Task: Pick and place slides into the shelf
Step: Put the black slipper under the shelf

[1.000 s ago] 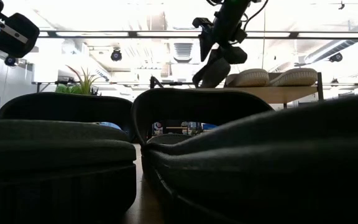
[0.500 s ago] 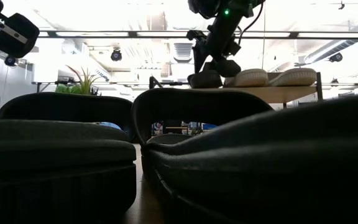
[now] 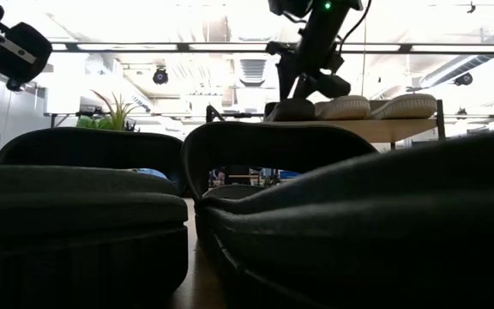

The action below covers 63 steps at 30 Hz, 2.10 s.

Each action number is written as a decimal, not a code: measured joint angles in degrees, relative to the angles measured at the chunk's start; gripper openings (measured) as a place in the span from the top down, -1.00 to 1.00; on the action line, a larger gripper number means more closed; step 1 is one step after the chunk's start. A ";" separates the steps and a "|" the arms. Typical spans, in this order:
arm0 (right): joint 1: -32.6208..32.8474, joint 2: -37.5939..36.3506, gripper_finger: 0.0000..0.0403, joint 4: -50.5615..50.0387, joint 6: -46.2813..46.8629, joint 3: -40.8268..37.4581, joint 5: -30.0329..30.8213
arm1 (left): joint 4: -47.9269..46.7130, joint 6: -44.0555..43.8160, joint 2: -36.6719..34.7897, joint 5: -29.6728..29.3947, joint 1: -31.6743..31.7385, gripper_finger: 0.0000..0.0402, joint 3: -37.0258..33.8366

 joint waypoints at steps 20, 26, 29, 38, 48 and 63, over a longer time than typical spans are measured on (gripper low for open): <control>20.04 0.52 0.38 22.13 -13.30 0.02 2.95 | -0.48 1.19 -1.95 -1.02 -0.01 0.99 0.00; 28.68 7.29 0.41 37.71 -5.91 0.52 -1.56 | -3.14 0.20 -2.13 -0.38 0.02 0.99 0.00; 32.49 13.30 0.45 37.77 1.11 4.21 -4.63 | -5.71 -1.65 -2.67 3.26 -0.01 0.99 0.00; 33.74 24.51 0.47 24.05 6.29 18.83 0.89 | -7.05 -2.02 -4.88 4.78 -0.01 0.99 0.18; 24.94 10.22 0.47 -36.84 18.94 30.87 19.17 | -6.99 -1.96 -7.06 1.46 -0.01 0.99 1.77; 5.92 7.29 0.47 -12.89 11.44 15.19 7.25 | -7.60 -1.87 -7.83 -1.01 0.02 0.99 1.77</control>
